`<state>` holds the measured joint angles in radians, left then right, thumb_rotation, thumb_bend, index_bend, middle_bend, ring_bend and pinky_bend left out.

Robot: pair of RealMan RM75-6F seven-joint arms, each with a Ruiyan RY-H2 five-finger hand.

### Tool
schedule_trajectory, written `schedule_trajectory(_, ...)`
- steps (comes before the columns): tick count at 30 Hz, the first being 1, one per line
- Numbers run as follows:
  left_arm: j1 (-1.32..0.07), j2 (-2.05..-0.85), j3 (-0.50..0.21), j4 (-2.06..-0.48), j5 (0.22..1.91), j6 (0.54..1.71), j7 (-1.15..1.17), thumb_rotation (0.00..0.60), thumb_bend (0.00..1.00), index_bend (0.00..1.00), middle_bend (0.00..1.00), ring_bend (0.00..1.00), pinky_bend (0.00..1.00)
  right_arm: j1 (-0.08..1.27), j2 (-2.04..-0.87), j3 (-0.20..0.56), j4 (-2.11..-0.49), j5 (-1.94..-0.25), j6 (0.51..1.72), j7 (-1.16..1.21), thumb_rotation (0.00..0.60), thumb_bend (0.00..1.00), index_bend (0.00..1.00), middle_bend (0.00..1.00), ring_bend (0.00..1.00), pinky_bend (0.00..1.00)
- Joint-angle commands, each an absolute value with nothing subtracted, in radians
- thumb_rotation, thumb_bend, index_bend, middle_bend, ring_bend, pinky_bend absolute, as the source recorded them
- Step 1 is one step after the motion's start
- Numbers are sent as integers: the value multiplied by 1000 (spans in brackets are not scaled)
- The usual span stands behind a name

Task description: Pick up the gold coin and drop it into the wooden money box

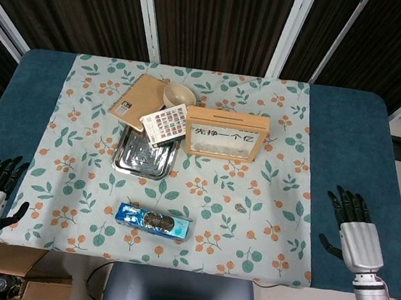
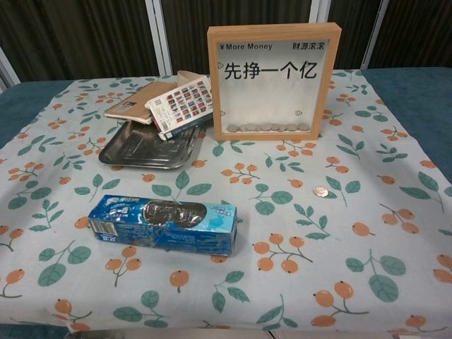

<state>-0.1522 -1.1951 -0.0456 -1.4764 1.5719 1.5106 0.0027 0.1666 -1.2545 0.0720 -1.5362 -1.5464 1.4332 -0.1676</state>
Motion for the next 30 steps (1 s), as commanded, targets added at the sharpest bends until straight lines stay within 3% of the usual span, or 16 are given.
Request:
schedule_trajectory(1, -153, -1200, -47, -1477, 1571, 1512, 1, 600, 345, 0, 0, 0, 0, 209, -1269, 76, -1550, -1581, 1399, -224, 600, 393, 0, 0, 0, 0)
schedule_trajectory(7, -148, -1210, -40, -1465, 1564, 1506, 8, 600, 346, 0, 0, 0, 0, 300, -1323, 85, -1570, -1599, 1288, -361, 600, 392, 0, 0, 0, 0)
schedule_trajectory(12, -150, -1218, -39, -1459, 1568, 1506, 5, 600, 346, 0, 0, 0, 0, 355, -1441, 92, -1499, -1597, 1236, -430, 600, 393, 0, 0, 0, 0)
schedule_trajectory(23, -155, -1222, -38, -1440, 1567, 1497, -13, 600, 346, 0, 0, 0, 0, 371, -1623, 90, -1291, -1560, 1247, -432, 600, 393, 2, 0, 0, 0)
schedule_trajectory(26, -156, -1226, -36, -1434, 1569, 1496, -17, 600, 344, 0, 0, 0, 0, 374, -1652, 92, -1258, -1547, 1247, -420, 600, 392, 73, 0, 0, 0)
schedule_trajectory(30, -156, -1225, -36, -1431, 1570, 1498, -20, 600, 345, 0, 0, 0, 0, 386, -1679, 91, -1232, -1536, 1232, -406, 600, 392, 248, 0, 0, 0)
